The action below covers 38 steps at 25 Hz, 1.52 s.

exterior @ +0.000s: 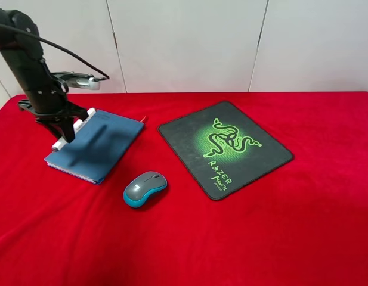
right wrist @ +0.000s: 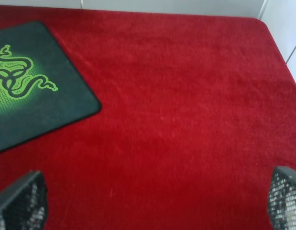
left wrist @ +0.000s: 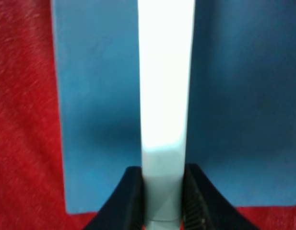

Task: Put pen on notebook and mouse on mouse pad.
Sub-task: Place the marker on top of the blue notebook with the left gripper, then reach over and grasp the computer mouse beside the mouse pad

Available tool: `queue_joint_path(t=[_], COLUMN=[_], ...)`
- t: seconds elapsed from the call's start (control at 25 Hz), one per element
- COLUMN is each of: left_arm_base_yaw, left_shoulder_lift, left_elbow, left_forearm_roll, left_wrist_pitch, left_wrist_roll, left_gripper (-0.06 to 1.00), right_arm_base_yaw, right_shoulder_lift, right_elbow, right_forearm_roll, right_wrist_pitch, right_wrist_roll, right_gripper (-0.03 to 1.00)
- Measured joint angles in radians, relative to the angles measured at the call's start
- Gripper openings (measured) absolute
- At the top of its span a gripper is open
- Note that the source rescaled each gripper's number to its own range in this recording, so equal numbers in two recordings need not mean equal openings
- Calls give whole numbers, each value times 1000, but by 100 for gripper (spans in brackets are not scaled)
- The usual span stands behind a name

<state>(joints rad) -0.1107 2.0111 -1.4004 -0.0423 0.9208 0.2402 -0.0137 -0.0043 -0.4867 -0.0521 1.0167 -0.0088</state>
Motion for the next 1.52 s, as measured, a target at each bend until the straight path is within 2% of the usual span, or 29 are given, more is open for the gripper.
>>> queue_joint_path(t=[0.48, 0.52, 0.6, 0.68, 0.72, 0.84, 0.96, 1.2, 1.52], left_arm_base_yaw=[-9, -9, -9, -9, -9, -9, -9, -9, -9], left_shoulder_lift=[1, 1, 1, 1, 1, 1, 1, 2, -42], left_elbow=[0, 0, 0, 0, 0, 0, 0, -5, -73], left_forearm_roll=[-1, -1, -1, -3, -3, -3, -3, -3, -2], left_wrist_pitch=[-25, -27, -40, -50, -52, -52, -52, -36, 93], left_wrist_roll=[6, 7, 7, -3, -4, -6, -6, -7, -31], left_gripper=[2, 8, 31, 66, 79, 94, 99, 100, 100], right_arm_base_yaw=[0, 0, 0, 0, 0, 0, 0, 0, 0], right_shoulder_lift=[0, 0, 0, 0, 0, 0, 0, 0, 0], right_elbow=[0, 0, 0, 0, 0, 0, 0, 0, 0], right_forearm_roll=[0, 0, 0, 0, 0, 0, 0, 0, 0], right_wrist_pitch=[0, 0, 0, 0, 0, 0, 0, 0, 0], right_wrist_roll=[0, 0, 0, 0, 0, 0, 0, 0, 0], right_gripper=[100, 100, 100, 100, 100, 100, 100, 100, 100])
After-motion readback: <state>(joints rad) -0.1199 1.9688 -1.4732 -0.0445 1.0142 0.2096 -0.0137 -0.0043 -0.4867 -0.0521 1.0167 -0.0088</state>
